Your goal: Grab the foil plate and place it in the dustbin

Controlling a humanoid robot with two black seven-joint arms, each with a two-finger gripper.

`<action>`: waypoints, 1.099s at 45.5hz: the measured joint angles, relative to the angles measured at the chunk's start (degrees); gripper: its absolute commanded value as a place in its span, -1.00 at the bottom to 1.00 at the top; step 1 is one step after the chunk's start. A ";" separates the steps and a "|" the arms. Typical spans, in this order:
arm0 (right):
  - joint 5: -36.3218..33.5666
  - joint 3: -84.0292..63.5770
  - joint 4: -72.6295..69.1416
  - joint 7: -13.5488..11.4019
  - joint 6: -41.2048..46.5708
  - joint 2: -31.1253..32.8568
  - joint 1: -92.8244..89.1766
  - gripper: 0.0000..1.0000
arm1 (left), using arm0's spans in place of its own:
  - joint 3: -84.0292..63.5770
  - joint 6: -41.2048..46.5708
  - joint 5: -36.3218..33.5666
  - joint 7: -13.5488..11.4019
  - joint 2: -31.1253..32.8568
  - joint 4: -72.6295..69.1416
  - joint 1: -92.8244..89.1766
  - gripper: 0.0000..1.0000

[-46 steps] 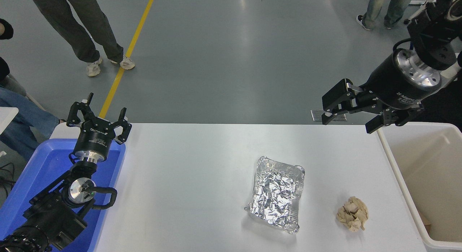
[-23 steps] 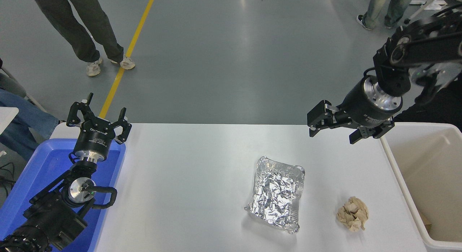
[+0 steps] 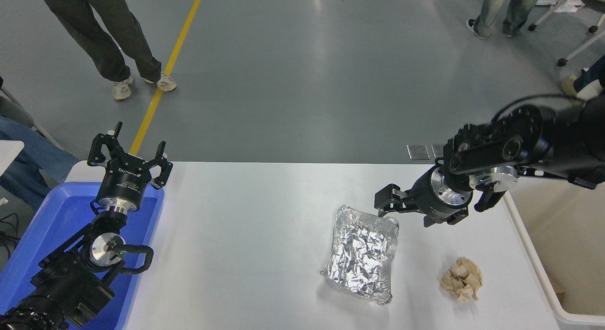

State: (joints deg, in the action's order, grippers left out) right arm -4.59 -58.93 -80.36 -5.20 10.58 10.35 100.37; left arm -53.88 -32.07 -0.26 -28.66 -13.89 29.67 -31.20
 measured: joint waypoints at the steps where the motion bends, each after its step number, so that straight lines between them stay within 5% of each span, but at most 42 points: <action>1: 0.00 0.15 0.05 0.00 -0.76 -0.12 -0.71 1.00 | 0.00 0.00 0.01 0.00 0.00 0.00 0.00 0.96; 24: -4.97 1.74 6.72 -0.01 -12.64 -4.53 -14.86 1.00 | -0.01 0.00 0.00 0.00 0.00 0.00 0.00 0.96; 50: -6.91 1.85 15.33 0.01 -16.42 -8.15 -24.17 0.95 | -0.07 -0.02 0.00 0.01 0.00 0.02 0.00 0.96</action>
State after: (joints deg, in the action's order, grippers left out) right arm -11.50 -57.08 -65.03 -5.18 -5.84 2.19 76.19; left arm -53.94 -32.10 -0.26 -28.66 -13.89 29.69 -31.20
